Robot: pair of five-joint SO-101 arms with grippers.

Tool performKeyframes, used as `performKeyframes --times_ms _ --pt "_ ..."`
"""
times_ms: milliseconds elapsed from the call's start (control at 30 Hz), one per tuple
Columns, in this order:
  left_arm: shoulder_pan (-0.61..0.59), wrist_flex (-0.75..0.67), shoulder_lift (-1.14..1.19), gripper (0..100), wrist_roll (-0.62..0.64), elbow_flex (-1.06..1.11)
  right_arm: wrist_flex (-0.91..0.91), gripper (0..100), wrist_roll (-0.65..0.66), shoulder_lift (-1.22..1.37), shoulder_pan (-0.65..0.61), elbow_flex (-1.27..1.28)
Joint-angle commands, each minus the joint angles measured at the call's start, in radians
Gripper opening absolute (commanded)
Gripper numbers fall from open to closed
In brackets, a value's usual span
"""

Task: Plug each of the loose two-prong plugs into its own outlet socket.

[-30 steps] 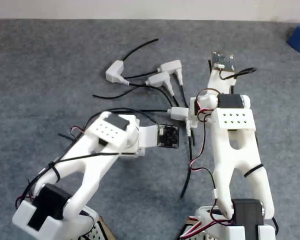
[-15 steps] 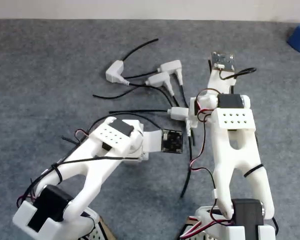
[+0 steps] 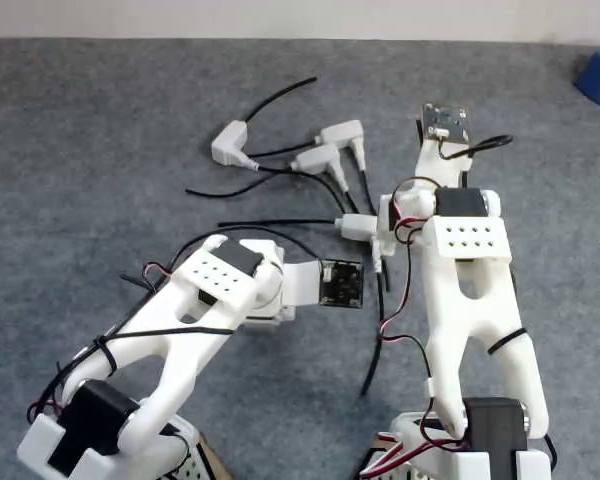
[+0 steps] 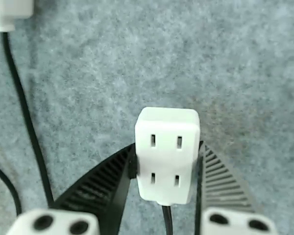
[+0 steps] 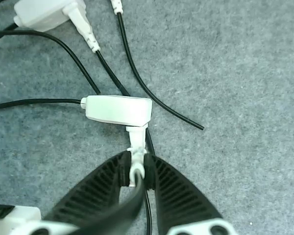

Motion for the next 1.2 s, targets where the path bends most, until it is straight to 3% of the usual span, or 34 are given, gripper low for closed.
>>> performKeyframes --times_ms 0,167,367,667,867,1000,1167 --pt "0.002 0.009 -0.031 24 0.009 -0.005 0.004 0.6 0.008 -0.008 0.005 -0.048" --pt "0.002 0.012 -0.038 39 0.011 -0.005 0.004 0.6 0.008 -0.008 0.005 -0.048" --pt "-0.053 -0.028 -0.047 35 0.008 -0.033 0.005 0.6 -0.009 -0.008 0.005 -0.047" --pt "-0.417 -0.109 -0.028 34 0.087 -0.213 0.137 0.6 -0.227 -0.056 -0.140 -0.150" --pt "-0.533 -0.129 -0.025 34 0.095 -0.234 0.341 0.6 -0.215 -0.186 -0.196 -0.355" --pt "-0.599 -0.150 -0.015 34 0.181 -0.229 0.272 0.6 -0.203 -0.127 -0.237 -0.229" --pt "-0.682 -0.152 0.071 34 0.180 -0.232 0.186 0.6 -0.203 -0.028 -0.446 -0.137"
